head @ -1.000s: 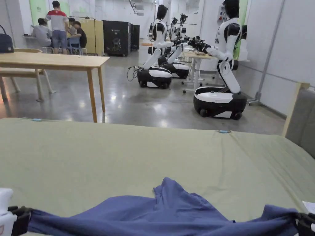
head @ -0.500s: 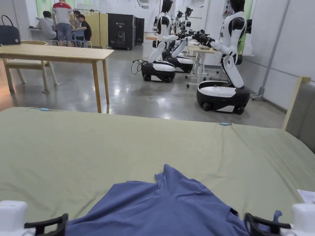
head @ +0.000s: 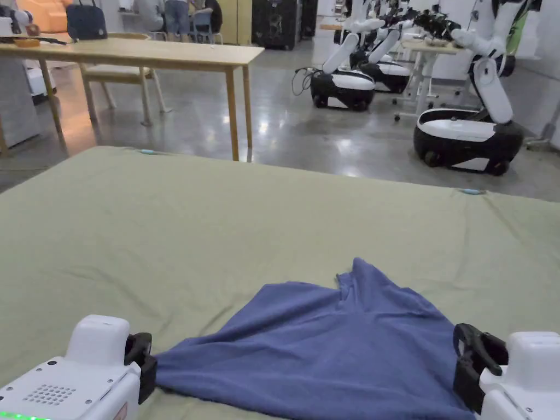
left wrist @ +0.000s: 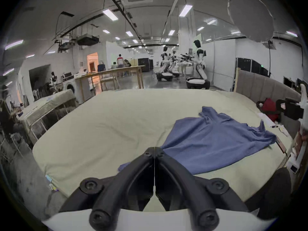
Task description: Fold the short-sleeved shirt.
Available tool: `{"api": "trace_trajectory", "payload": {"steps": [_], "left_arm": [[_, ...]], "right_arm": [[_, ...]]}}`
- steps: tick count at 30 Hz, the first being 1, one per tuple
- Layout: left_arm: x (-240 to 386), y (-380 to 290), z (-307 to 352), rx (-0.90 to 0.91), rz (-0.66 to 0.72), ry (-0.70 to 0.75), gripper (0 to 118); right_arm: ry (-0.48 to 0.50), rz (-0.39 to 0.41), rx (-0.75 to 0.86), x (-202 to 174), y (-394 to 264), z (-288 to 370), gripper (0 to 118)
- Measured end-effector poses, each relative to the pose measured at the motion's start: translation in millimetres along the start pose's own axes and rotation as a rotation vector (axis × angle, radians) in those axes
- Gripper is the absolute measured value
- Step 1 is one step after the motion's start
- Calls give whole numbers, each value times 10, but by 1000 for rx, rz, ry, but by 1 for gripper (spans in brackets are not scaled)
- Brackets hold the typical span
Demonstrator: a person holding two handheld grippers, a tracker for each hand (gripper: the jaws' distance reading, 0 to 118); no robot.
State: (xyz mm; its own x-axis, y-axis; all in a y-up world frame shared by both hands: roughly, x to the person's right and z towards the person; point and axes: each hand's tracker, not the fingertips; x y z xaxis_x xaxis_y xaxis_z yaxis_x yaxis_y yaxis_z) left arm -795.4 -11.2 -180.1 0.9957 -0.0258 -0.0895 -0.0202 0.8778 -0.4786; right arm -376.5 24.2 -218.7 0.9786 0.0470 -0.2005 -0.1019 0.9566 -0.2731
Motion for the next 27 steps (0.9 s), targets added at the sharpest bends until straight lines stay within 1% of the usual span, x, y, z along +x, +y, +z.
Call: {"api": "trace_trajectory", "payload": {"steps": [2,3,4,5,6,7,8,9,10,11,13,17,19,20,21,22,23,24,25,26,27], "left_arm": [[-117,-98,-30,-32,13,40,0],[-182,-160,-70,-50,23,57,4],[-246,-218,-118,-65,32,64,19],[-294,-264,-173,-79,38,66,50],[-367,-307,-245,-102,46,62,109],[-399,-347,-348,-151,50,56,117],[-381,-449,-366,-120,-5,-3,116],[-379,-470,-449,-136,26,38,117],[-482,-434,-555,-184,17,45,117],[-506,-455,-668,-193,9,48,117],[-520,-501,-852,-205,12,37,115],[-537,-364,-1284,-250,2,16,113],[-622,-394,-1500,-279,14,25,111],[-637,-397,-1550,-295,35,16,106],[-653,-395,-1581,-324,73,-20,82],[-534,-261,-1461,-323,72,-31,40],[-430,-220,-1419,-331,101,-60,0],[-285,-184,-1342,-310,66,-39,0],[-184,-156,-1295,-311,12,-39,0],[-352,-191,-1364,-335,41,-84,0],[-362,-174,-1331,-322,54,-80,0]], "right_arm": [[-2,-1,-16,-18,-42,-35,1],[-2,1,-28,-29,-76,-57,1],[2,-1,-41,-20,-116,-89,1],[6,-8,-56,-21,-148,-119,1],[13,-18,-73,-21,-178,-156,1],[13,-21,-85,-25,-201,-189,1],[8,-18,-97,-29,-231,-231,1],[6,-12,-110,-30,-255,-272,1],[7,-10,-122,-28,-270,-304,1],[3,-7,-135,-28,-289,-345,1],[-2,0,-153,-24,-311,-414,1],[-11,21,-200,14,-337,-595,1],[-17,23,-221,57,-340,-694,1],[-20,25,-233,88,-334,-765,1],[-25,31,-244,125,-319,-849,1],[-29,41,-252,162,-297,-932,1],[-37,53,-258,219,-261,-1062,1],[-45,68,-267,299,-238,-1220,1],[-45,83,-289,370,-215,-1387,9],[-15,99,-326,464,-198,-1631,34],[0,99,-368,557,-196,-1895,85]]}}
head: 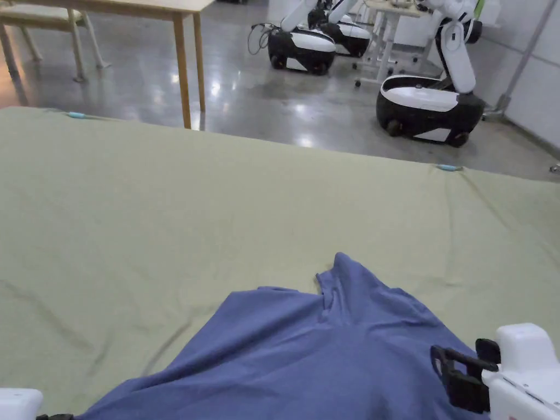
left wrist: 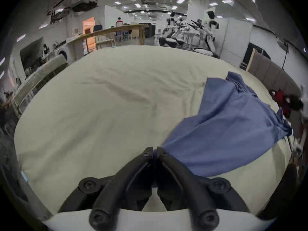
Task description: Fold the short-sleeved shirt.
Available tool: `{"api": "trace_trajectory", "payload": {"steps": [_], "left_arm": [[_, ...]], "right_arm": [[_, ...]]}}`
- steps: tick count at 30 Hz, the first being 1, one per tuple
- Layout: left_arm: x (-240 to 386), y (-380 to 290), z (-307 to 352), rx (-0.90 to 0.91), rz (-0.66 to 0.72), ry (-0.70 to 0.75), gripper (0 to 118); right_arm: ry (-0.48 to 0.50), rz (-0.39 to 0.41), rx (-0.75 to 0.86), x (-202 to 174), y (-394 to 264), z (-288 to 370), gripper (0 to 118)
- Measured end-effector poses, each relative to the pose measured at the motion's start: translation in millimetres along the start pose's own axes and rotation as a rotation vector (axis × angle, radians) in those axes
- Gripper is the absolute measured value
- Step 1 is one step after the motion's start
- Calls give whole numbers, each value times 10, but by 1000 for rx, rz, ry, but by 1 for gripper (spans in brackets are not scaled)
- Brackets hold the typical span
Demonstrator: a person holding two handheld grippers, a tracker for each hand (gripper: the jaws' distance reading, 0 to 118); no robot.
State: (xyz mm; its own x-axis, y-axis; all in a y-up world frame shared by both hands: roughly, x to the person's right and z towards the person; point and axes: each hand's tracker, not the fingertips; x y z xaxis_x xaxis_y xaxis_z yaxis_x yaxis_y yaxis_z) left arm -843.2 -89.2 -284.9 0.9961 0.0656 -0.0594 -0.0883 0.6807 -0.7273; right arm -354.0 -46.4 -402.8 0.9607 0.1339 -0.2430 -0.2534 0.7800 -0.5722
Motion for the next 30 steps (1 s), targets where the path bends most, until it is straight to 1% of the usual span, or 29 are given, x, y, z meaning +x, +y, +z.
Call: {"api": "trace_trajectory", "payload": {"steps": [1,2,3,6,8,10,11,12,13,14,15,16,17,20,21,22,24,25,27,30], "left_arm": [[-1,7,37,10,3,-9,0],[-9,26,82,15,10,-21,0],[-17,-14,55,16,9,-23,0],[-59,12,107,19,1,-16,0],[-25,-4,66,17,-3,-8,0],[-38,23,49,9,-11,-3,0],[-22,-5,11,8,-20,4,0],[-26,-5,-5,6,-22,4,0],[-35,4,-14,4,-23,3,0],[-41,16,-17,2,-26,7,0],[17,-4,-15,4,-36,15,0],[24,-2,-12,4,-39,15,0],[19,6,-12,5,-39,13,0],[34,0,-26,7,-34,5,0],[33,23,-13,15,-30,2,0],[33,45,6,24,-27,-3,0],[115,128,110,46,-31,-15,0],[130,175,157,60,-38,-18,0],[183,324,296,107,-60,-19,0],[191,600,564,222,-29,-52,0]], "right_arm": [[-3,-2,-53,88,69,-220,115],[-11,-18,-105,202,132,-512,118],[-22,-9,-93,303,199,-763,117],[-60,14,-195,548,317,-1437,117],[-48,19,-243,635,335,-1767,117],[-39,37,-256,642,316,-1974,116],[0,43,-300,642,268,-2066,111],[22,43,-362,640,229,-2139,100],[64,14,-367,588,231,-2106,90],[63,-30,-298,597,251,-1964,60],[65,-47,-253,597,257,-1879,2],[89,-54,-237,594,255,-1801,3],[95,-44,-251,516,272,-1660,3],[104,21,-236,416,251,-1430,3],[84,49,-198,355,302,-1290,3],[84,44,-163,344,324,-1176,3],[123,-14,-99,381,410,-838,3],[128,-24,-70,365,482,-683,3],[147,-33,-8,385,598,-297,3],[145,-27,78,427,830,272,3]]}}
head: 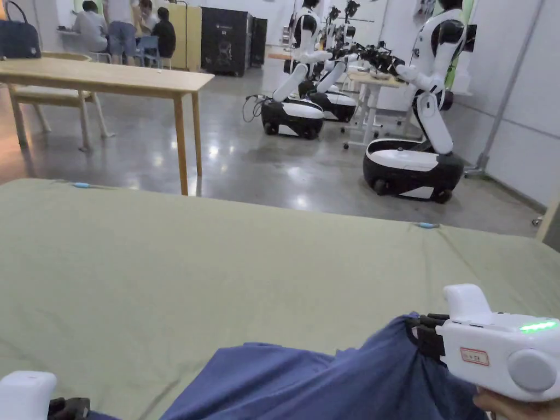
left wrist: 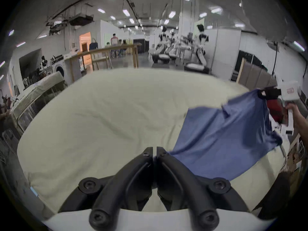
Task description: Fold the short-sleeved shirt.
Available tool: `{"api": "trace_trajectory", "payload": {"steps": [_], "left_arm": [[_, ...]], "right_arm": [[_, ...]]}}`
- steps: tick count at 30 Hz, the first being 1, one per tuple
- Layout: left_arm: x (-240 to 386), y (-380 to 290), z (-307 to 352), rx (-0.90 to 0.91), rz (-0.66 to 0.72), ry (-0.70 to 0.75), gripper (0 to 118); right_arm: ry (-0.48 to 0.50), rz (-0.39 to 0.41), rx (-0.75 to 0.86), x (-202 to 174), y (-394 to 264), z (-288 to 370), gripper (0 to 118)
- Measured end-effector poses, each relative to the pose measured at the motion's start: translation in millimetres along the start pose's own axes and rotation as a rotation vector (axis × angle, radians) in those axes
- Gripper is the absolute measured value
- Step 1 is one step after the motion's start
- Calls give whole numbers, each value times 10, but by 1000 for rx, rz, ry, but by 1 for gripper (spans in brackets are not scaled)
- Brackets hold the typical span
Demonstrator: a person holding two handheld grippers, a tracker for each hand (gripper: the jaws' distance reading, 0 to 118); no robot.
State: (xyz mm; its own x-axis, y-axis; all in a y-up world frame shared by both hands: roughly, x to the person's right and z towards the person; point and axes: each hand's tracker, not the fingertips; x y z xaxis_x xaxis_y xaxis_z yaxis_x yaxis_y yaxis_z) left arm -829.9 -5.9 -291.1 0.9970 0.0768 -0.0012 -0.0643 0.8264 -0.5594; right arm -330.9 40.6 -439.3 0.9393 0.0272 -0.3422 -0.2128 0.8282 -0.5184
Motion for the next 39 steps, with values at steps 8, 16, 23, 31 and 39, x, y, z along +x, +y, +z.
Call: {"api": "trace_trajectory", "payload": {"steps": [8,16,23,31,39], "left_arm": [[171,1167,325,177,-67,19,0],[388,2618,509,359,-141,98,0],[590,3675,642,495,-221,217,0],[589,4113,774,561,-261,273,0],[493,3300,-101,437,-263,263,0]], "right_arm": [[-152,108,264,87,942,1218,3],[-240,66,452,516,2044,1898,3],[-253,-3,596,660,2851,2027,3],[-255,-39,673,818,3321,1970,3],[-290,-23,568,1152,2706,1084,3]]}}
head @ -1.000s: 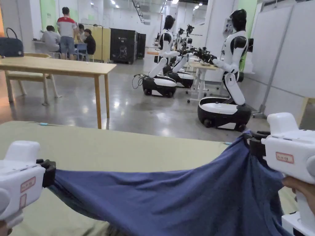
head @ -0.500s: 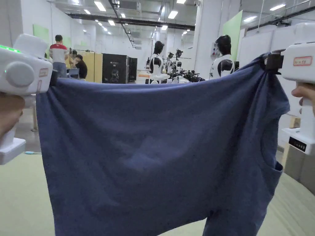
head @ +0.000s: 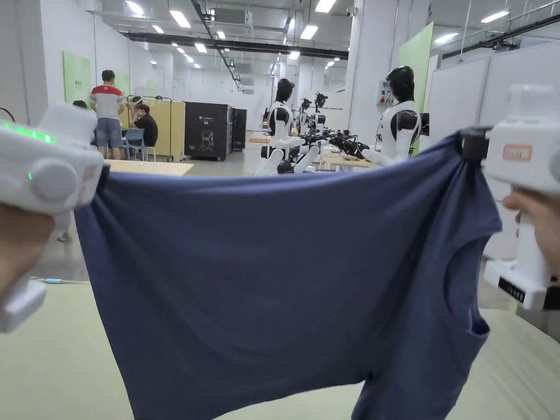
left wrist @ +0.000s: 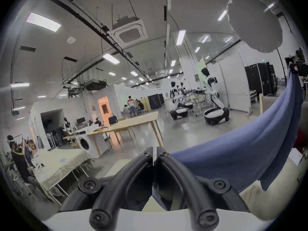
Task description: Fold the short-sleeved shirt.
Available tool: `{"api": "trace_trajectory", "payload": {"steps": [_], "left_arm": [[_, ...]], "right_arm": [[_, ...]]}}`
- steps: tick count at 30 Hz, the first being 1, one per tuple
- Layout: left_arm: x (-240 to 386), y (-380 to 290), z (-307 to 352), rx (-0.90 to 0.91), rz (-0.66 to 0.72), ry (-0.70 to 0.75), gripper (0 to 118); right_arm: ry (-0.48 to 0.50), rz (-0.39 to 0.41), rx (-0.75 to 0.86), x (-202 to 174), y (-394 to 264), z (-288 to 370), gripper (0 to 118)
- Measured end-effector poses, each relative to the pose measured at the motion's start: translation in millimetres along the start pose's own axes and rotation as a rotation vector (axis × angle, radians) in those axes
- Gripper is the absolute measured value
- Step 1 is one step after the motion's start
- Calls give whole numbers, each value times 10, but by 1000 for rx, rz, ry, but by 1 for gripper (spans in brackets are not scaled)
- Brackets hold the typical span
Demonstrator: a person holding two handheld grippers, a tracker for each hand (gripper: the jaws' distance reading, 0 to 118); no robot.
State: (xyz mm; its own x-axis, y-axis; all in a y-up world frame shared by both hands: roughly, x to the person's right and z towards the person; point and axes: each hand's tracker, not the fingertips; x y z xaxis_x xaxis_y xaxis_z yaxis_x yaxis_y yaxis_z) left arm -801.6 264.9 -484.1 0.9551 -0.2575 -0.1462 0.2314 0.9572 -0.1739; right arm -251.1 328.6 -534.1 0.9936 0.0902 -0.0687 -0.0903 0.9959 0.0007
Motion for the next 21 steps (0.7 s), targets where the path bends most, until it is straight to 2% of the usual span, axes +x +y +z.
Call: {"api": "trace_trajectory", "payload": {"steps": [3,5,8,11,12,13,17,18,21], "left_arm": [[130,-412,-59,-52,35,-13,0],[143,-577,-8,-79,68,-80,0],[159,-712,309,-65,69,-103,0],[189,-917,780,-53,44,-158,0],[198,-1045,961,-57,51,-203,0],[209,-1160,1107,-66,48,-234,0],[359,-1815,1786,-164,-10,-275,0],[412,-2027,1951,-202,-10,-308,0],[547,-2712,2318,-313,-1,-356,0]], "right_arm": [[-9,-43,2,67,-420,8,3],[-9,-62,18,-28,-644,280,3],[-1,-53,31,54,-789,594,3],[28,-39,11,147,-1004,1028,3],[44,-38,-10,-32,-1081,1501,3],[56,-40,-23,-32,-1190,1674,3],[71,19,-174,-149,-1895,2471,3],[87,37,-268,-175,-2103,2590,3],[118,15,-470,-243,-2822,2940,3]]}}
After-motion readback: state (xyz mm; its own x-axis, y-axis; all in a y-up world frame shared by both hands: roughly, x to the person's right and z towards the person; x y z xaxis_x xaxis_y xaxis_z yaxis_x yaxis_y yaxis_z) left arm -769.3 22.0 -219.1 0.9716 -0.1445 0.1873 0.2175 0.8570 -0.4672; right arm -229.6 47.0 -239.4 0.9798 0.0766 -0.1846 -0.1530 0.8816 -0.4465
